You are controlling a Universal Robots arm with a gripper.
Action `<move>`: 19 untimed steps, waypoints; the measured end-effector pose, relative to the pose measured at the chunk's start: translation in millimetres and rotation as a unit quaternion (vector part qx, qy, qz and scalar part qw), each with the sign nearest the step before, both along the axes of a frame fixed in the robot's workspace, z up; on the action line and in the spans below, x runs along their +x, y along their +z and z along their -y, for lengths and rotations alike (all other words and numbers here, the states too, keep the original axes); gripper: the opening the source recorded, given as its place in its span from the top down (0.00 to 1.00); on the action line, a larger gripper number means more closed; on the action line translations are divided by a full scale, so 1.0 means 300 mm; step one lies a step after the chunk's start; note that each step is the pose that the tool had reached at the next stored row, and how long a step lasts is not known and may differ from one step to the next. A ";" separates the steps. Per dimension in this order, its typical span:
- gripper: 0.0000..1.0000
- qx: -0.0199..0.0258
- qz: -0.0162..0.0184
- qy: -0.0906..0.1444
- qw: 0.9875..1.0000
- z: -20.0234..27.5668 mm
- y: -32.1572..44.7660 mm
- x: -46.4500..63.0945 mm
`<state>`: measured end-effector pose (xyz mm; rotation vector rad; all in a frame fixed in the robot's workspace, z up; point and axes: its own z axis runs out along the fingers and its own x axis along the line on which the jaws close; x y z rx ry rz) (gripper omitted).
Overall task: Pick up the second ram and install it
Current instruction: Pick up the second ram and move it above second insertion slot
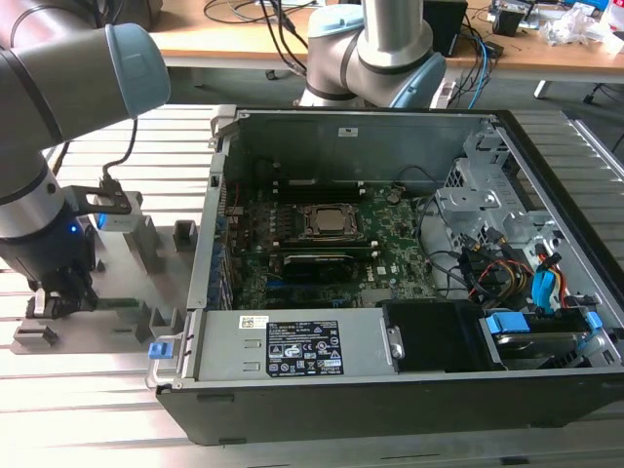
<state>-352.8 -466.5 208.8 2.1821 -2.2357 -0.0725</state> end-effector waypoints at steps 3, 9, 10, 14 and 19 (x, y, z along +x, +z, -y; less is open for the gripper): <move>0.86 0.000 0.000 0.000 1.000 -0.001 0.020 0.000; 0.86 0.000 0.000 0.000 1.000 -0.003 0.055 0.000; 0.86 0.000 0.000 0.000 1.000 -0.003 0.057 0.000; 0.86 0.000 0.000 0.000 1.000 -0.003 0.070 0.000; 0.86 0.000 0.000 0.000 1.000 -0.003 0.092 0.000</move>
